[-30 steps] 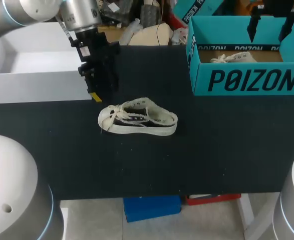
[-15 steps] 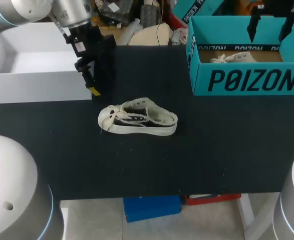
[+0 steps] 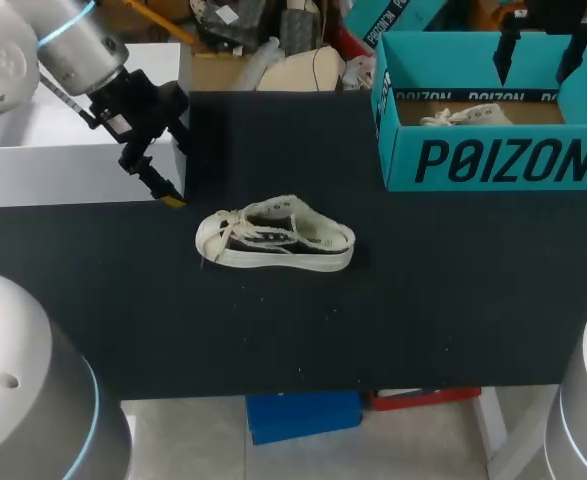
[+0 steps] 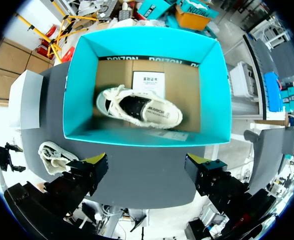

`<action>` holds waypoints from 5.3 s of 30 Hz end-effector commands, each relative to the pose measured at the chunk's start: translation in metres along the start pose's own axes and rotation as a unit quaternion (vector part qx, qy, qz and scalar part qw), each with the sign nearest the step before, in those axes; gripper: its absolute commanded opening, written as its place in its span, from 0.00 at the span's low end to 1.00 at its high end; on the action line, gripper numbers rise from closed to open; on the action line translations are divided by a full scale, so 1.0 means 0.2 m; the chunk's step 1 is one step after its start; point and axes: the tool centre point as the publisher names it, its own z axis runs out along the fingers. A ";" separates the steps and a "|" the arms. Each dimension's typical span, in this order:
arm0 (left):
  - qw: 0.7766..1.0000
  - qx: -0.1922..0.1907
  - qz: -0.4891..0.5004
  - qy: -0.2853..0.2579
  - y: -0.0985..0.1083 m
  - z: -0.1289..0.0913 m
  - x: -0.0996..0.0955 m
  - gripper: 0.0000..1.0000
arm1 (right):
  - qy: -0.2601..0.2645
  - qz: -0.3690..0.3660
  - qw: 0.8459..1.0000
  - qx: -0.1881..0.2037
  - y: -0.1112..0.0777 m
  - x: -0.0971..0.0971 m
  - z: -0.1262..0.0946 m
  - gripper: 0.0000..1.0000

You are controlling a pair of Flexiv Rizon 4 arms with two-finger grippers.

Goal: Take the shoe out of the shoebox, open the shoe tongue, remove and reinsert the insole, then place the shoe into the shoebox

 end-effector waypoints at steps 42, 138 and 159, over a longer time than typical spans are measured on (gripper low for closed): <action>0.995 0.051 0.005 -0.090 0.13 0.00 0.03 1.00 | 0.000 0.000 1.000 0.000 0.00 0.00 0.00 1.00; 0.995 0.051 0.005 -0.090 0.13 0.00 0.03 1.00 | 0.200 -0.604 0.706 -0.311 -0.84 1.30 0.40 1.00; 0.995 0.051 0.005 -0.090 0.13 0.00 0.03 1.00 | 0.255 -0.580 0.650 -0.418 -0.77 1.37 0.72 1.00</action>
